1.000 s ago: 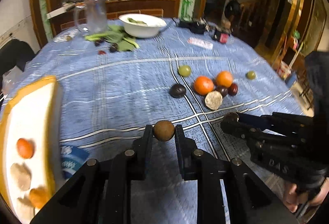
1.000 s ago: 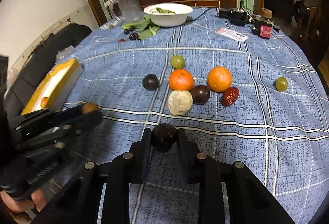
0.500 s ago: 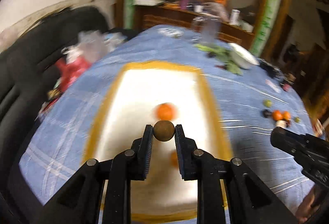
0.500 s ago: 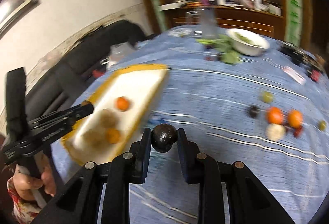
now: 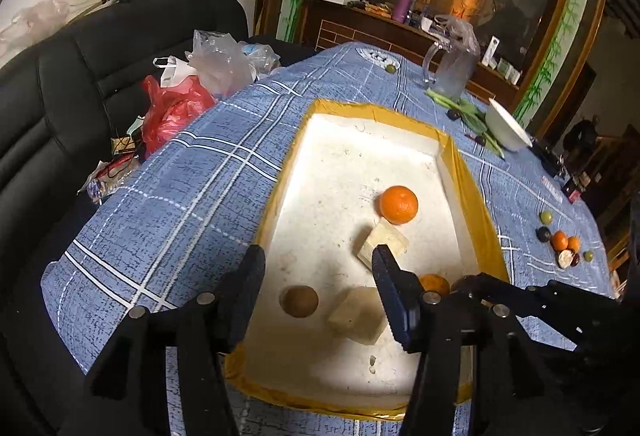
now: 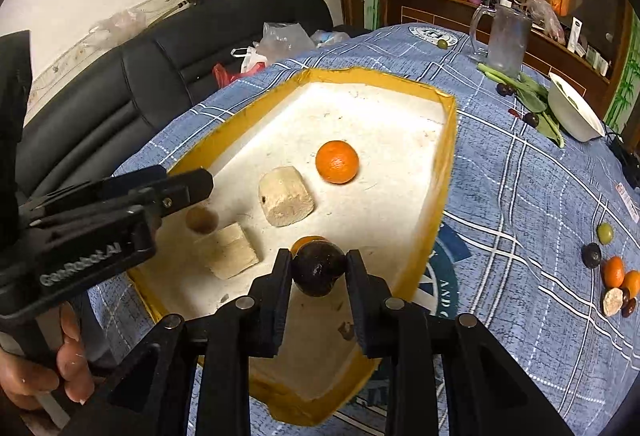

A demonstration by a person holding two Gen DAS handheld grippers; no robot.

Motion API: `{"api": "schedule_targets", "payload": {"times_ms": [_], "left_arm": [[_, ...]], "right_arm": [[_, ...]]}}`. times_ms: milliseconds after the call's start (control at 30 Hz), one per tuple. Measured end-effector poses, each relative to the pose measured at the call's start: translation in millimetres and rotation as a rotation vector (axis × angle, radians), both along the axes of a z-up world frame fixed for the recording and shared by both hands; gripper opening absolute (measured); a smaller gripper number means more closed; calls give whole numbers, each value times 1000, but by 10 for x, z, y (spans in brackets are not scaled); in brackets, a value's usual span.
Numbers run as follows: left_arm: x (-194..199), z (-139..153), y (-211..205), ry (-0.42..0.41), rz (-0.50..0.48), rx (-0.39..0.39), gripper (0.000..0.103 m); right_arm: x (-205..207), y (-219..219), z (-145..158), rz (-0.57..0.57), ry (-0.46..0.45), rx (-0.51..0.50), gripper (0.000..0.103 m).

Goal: Organize fruits
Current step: 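Place the brown fruit and dark plum into the foam tray, then grasp an orange with the left tool while the right grasps another orange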

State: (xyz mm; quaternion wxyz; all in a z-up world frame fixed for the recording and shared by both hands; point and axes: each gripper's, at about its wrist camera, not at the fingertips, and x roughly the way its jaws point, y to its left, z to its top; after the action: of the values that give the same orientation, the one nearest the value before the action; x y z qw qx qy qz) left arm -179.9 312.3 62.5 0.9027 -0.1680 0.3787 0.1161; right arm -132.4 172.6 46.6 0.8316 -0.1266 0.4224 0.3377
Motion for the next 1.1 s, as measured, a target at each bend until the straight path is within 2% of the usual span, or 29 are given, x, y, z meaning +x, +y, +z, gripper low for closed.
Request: {"api": "schedule_targets", "payload": {"times_ms": [33,100,267,400,533,600,767,933,1100], "left_arm": [[3,7,9,-3,1,-3,56],[-29,42,4,-17,0,-11,60],[-81,160,-85,-42,-13,-11,67],[-152,343,-266,-74,-43,14,72],[-245,597,-508,-126,-96,49,75],[-273,728,-618,-159,-127,43,83],[-184,977,-977,-202,-231,15,83],[41,1051,-1292,-194,-297,26,84],[436,948,-1509,-150,-324,-19,84]], "right_arm": [[-3,-5,11,-2,2,9,45],[-11,-44,61,-14,-7,26,57],[-75,-191,218,-48,-45,56,59],[-180,-444,342,-92,-85,83,72],[-240,-860,470,-148,-117,111,72],[-235,-1104,538,-191,-131,120,72],[-114,-1939,691,-351,-141,156,76],[49,-2664,808,-490,-165,167,76],[292,-3314,821,-612,-164,188,77]]}}
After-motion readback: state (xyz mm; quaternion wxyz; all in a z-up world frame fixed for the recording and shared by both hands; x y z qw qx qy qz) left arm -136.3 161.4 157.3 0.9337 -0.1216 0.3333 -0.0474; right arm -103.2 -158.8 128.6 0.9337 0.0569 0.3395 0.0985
